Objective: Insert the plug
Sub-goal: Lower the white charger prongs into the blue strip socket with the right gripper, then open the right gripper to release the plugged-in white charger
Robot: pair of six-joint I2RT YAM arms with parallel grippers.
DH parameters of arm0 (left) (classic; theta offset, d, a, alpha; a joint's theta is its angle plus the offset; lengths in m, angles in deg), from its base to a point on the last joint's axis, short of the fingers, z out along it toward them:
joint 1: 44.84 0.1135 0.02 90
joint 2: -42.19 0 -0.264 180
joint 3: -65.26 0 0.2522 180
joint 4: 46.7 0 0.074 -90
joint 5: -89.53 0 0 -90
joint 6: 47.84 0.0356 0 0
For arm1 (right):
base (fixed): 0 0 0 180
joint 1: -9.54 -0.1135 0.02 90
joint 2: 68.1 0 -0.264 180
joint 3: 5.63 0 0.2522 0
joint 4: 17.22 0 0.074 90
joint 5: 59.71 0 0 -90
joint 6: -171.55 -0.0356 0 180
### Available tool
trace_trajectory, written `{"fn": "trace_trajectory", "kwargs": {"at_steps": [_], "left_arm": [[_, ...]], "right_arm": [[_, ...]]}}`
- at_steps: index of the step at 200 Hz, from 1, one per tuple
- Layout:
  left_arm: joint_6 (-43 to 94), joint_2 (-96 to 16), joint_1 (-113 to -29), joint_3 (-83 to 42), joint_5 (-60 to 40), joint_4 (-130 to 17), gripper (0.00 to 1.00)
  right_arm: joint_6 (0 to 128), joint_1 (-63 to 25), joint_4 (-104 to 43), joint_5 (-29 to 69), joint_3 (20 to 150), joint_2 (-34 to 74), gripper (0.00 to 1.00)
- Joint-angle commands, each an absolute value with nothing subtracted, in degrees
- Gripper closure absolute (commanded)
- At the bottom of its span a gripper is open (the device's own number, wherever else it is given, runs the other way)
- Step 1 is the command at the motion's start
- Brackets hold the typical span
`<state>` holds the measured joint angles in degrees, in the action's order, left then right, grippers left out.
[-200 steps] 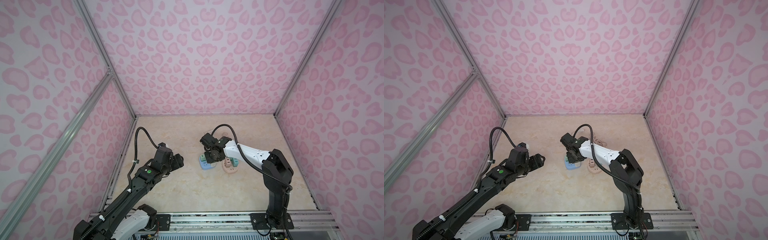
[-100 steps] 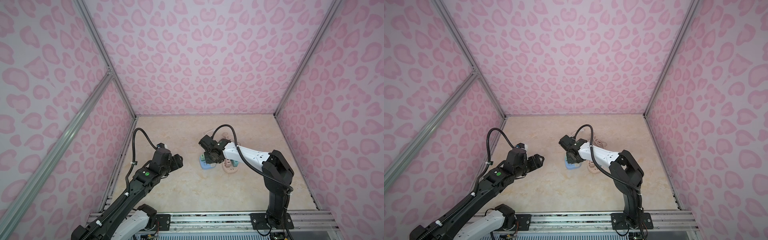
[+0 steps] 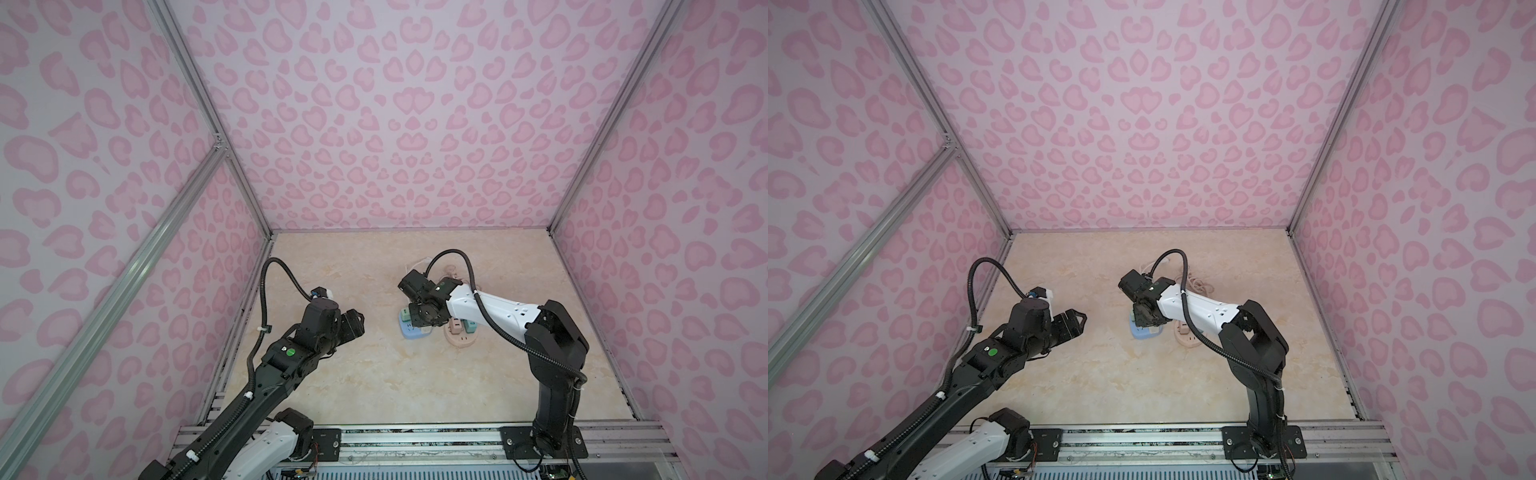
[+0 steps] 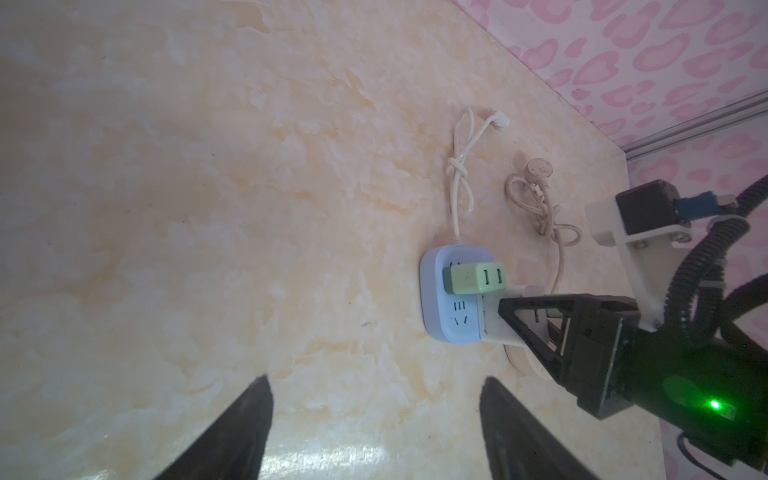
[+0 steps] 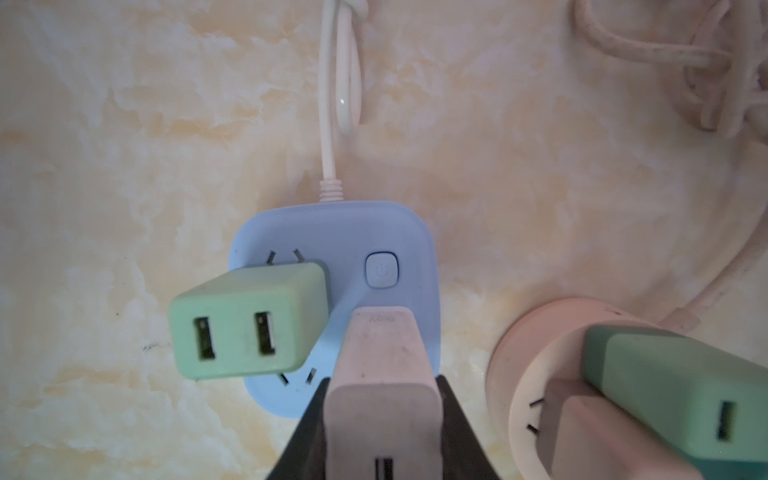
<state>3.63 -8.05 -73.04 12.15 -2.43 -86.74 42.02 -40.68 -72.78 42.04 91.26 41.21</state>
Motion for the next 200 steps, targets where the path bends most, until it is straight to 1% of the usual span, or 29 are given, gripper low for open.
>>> {"fn": "trace_trajectory", "kwargs": {"at_steps": [1,65,84,108,151,200], "left_arm": [[3.48,-7.63,-73.05,12.31,-1.35,-87.35,0.19],[2.84,-7.47,-73.05,12.31,-1.52,-87.80,0.19],[3.22,-7.49,-73.05,11.89,-1.39,-88.27,0.17],[3.57,-7.64,-73.05,11.56,-0.83,-88.89,0.16],[4.43,-7.23,-73.05,10.71,0.90,-90.25,0.16],[4.70,-7.52,-73.09,10.75,5.21,-90.42,0.16]], "right_arm": [[42.70,-40.56,-77.47,38.51,90.59,41.98,0.80],[43.31,-40.40,-76.41,38.76,89.61,39.51,0.64],[43.69,-40.47,-76.66,39.05,89.76,39.21,0.54],[44.11,-40.46,-76.93,39.55,89.87,38.62,0.47],[46.07,-39.79,-77.64,40.54,89.39,33.85,0.44],[53.95,-38.88,-66.54,34.03,81.11,22.35,0.43]]}}
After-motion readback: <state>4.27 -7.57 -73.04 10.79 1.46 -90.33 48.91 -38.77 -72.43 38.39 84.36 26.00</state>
